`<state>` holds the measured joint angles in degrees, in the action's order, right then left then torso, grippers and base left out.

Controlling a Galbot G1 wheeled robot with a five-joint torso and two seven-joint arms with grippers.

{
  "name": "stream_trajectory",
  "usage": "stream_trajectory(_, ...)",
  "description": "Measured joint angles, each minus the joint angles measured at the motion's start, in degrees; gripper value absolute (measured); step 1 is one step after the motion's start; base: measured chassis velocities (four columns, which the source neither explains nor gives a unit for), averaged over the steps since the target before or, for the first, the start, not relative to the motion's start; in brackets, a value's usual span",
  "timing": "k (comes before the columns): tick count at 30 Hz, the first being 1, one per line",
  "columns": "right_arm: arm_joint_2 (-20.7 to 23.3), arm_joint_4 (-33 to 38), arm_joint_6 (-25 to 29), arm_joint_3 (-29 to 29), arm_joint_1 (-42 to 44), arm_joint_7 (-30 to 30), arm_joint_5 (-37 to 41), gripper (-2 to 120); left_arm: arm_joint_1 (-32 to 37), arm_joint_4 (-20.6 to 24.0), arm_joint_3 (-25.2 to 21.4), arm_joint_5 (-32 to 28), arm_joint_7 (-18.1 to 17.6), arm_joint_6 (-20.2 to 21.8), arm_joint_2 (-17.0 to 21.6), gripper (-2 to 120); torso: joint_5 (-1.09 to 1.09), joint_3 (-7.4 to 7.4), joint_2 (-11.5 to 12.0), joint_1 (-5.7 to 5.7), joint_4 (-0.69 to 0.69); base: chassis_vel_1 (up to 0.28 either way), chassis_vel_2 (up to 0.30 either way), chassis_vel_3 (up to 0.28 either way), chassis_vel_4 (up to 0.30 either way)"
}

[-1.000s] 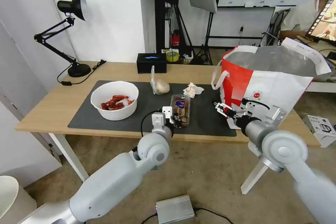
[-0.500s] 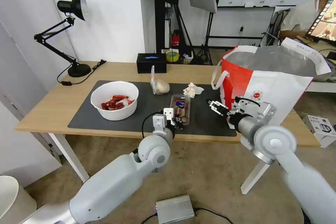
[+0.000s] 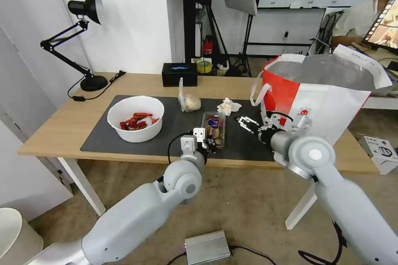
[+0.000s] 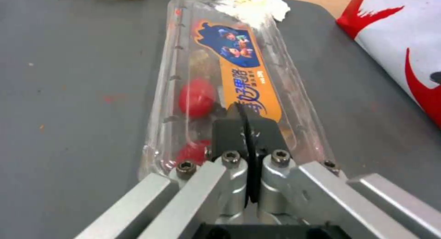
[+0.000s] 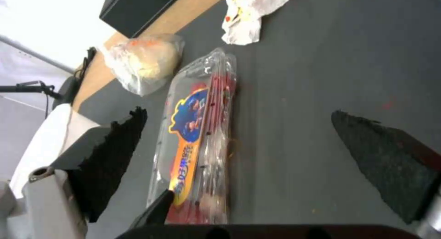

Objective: Pick up the trash from the table and place it into the takeout bag.

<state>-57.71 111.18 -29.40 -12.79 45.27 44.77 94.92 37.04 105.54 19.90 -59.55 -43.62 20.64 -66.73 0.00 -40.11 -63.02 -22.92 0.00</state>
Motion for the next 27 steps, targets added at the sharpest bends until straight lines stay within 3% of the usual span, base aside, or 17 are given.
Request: stream_trajectory(27,-9.13,-11.14,-2.78,4.33,-11.14,10.49,3.7,100,-0.39,-0.06,0.37,-0.3,-0.37,-0.14,-0.23,0,0.0,0.0,0.0,0.01,0.0,0.0,0.0,0.0,0.0)
